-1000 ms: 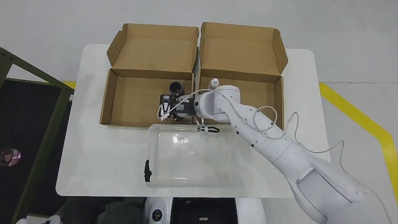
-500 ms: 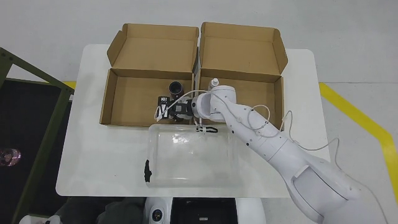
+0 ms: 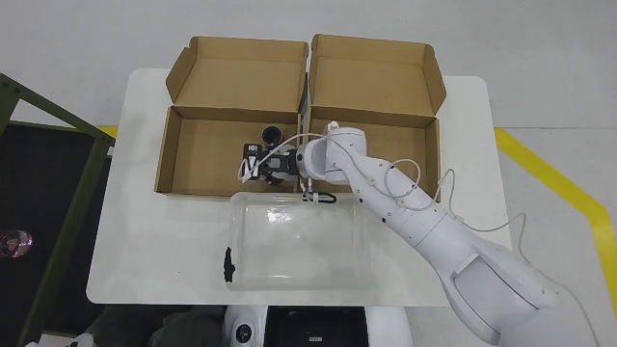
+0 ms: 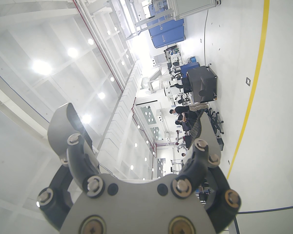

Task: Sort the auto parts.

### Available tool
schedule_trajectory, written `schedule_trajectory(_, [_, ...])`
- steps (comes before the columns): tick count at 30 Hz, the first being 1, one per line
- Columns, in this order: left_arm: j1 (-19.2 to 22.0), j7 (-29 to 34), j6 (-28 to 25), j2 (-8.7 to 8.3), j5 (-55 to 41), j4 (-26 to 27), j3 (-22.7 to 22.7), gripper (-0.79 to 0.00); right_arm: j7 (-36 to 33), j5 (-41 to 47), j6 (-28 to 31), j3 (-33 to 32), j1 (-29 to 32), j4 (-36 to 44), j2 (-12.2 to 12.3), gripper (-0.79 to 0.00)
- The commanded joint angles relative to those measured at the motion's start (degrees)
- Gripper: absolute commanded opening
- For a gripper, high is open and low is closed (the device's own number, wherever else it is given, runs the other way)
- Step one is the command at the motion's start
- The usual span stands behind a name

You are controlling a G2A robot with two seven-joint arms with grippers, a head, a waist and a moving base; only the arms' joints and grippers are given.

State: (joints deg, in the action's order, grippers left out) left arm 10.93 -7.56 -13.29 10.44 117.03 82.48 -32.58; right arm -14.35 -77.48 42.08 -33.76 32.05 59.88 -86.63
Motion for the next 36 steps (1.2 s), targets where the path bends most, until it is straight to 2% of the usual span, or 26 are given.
schedule_trajectory(1, [0.00,0.00,0.00,0.00,0.00,0.00,0.00,0.000,0.31,0.21,0.29,-0.71,0.20,0.85,0.18,-0.505])
schedule_trajectory(8, [0.00,0.00,0.00,0.00,0.00,0.00,0.00,0.000,0.76,0.27,0.94,-4.09,1.67,5.68,1.35,-0.505])
schedule_trajectory(14, [0.00,0.00,0.00,0.00,0.00,0.00,0.00,0.000,-0.09,0.76,1.95,-8.45,5.29,12.14,3.18,-0.511])
schedule_trajectory(20, [0.00,0.00,0.00,0.00,0.00,0.00,0.00,0.000,-1.34,0.43,3.40,-13.60,11.38,20.52,5.52,-0.489])
schedule_trajectory(36, [0.00,0.00,0.00,0.00,0.00,0.00,0.00,0.000,2.26,-6.63,3.90,-26.20,28.21,37.92,10.60,-0.428])
